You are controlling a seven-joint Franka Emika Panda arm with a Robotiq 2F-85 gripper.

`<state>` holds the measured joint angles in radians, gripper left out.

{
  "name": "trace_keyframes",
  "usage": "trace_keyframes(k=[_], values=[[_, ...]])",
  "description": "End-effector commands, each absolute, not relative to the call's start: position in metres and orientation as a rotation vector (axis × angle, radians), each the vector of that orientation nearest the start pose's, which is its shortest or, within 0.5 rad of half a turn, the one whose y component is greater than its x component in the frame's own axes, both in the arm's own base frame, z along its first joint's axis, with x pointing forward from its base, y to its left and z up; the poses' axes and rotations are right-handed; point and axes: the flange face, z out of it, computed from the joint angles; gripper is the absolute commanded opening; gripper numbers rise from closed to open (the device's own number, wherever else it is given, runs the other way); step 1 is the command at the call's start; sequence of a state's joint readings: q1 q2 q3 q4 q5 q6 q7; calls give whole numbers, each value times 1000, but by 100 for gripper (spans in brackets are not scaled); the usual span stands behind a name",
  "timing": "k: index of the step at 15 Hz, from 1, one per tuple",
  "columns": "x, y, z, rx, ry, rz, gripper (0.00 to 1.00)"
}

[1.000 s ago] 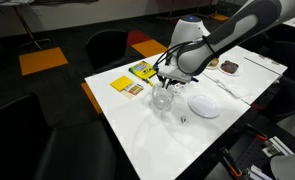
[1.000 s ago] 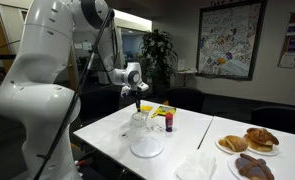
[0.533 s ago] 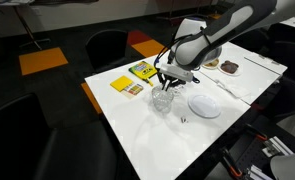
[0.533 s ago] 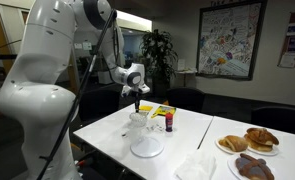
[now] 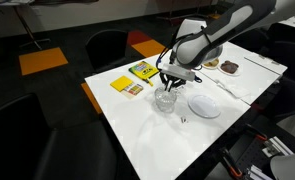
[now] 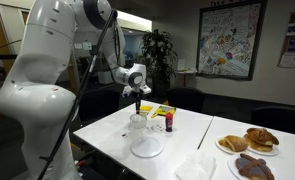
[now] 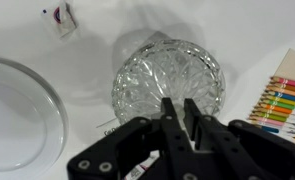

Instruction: Put the glass lid on the glass bowl

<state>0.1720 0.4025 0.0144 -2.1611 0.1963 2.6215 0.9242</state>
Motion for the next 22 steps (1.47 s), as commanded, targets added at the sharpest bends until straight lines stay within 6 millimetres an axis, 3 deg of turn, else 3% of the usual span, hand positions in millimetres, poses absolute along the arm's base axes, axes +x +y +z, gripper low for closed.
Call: trace_keyframes(k=[1,11,12,14,18,21,22], values=[[565,92,211,-2762,1357,20,4],[566,94,209,-2859,1417,40,4],[566,94,209,-2862,1419,42,41],[567,95,212,-2858,1429,29,48],[570,102,225,-2849,1380,-28,77],[577,108,253,-2860,1322,-61,98],[579,110,262,-2867,1304,-69,99]])
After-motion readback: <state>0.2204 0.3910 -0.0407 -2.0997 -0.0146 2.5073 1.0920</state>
